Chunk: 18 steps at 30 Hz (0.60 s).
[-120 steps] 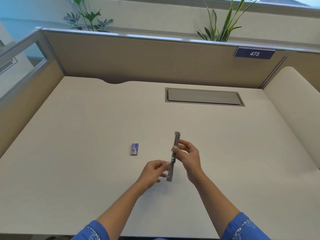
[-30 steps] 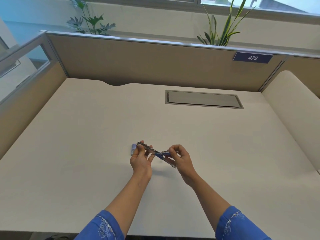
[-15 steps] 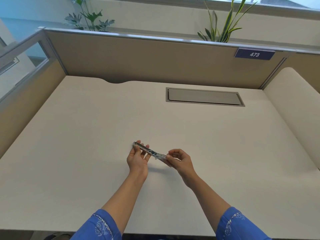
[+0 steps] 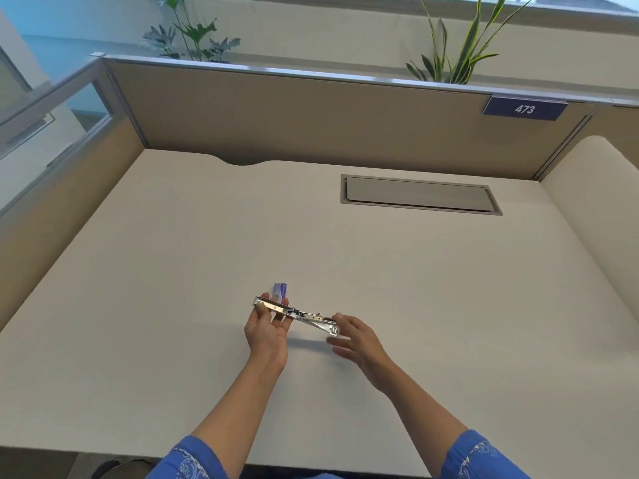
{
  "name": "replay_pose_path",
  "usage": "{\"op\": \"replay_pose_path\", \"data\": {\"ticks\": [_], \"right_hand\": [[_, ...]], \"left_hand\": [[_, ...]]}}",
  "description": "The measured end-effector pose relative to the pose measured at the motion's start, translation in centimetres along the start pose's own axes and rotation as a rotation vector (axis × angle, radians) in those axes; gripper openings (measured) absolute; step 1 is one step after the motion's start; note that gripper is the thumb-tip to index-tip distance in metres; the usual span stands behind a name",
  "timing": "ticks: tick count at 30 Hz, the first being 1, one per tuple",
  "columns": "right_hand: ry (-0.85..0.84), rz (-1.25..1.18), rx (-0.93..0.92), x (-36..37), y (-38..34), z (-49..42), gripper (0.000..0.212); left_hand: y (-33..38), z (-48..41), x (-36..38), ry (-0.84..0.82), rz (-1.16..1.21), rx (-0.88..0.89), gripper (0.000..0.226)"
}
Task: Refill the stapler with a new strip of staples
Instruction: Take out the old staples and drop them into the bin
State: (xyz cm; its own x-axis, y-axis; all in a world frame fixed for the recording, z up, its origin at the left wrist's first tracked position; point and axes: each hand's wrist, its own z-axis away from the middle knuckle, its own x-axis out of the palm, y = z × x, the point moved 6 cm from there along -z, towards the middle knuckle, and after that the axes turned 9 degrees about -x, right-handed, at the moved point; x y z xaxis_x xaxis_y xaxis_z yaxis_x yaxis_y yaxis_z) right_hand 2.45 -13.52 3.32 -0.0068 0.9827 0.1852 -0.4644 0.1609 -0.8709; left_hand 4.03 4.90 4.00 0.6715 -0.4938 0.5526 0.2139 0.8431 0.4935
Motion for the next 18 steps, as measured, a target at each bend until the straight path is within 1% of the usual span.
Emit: {"op": "replay_pose_path", "data": {"ticks": [2, 7, 10, 13, 16, 18], "right_hand": [[-0.010, -0.019, 0.010, 0.6, 0.9, 0.1, 0.029], [0.086, -0.176, 0.029, 0.1, 1.9, 0.0, 0.023], [0.164, -0.204, 0.008, -0.7, 1.7, -0.2, 0.029], [0.220, -0.166, -0.029, -1.5, 1.1, -0.3, 0.035], [0.231, -0.114, -0.065, -2.4, 0.5, -0.5, 0.038], [0.216, -0.166, -0.095, -2.7, 0.1, -0.8, 0.039]], "left_hand": [[-0.4, 0.1, -0.6, -0.003, 0.002, 0.000, 0.026], [-1.8, 0.2, -2.4, -0.033, -0.087, -0.011, 0.025], [-2.7, 0.3, -3.5, -0.041, -0.159, -0.057, 0.024], [-3.3, 0.2, -4.1, -0.065, -0.196, -0.116, 0.027], [-3.2, 0.2, -4.1, -0.082, -0.192, -0.163, 0.031], [-3.1, 0.2, -4.1, -0.081, -0.215, -0.178, 0.027]]}}
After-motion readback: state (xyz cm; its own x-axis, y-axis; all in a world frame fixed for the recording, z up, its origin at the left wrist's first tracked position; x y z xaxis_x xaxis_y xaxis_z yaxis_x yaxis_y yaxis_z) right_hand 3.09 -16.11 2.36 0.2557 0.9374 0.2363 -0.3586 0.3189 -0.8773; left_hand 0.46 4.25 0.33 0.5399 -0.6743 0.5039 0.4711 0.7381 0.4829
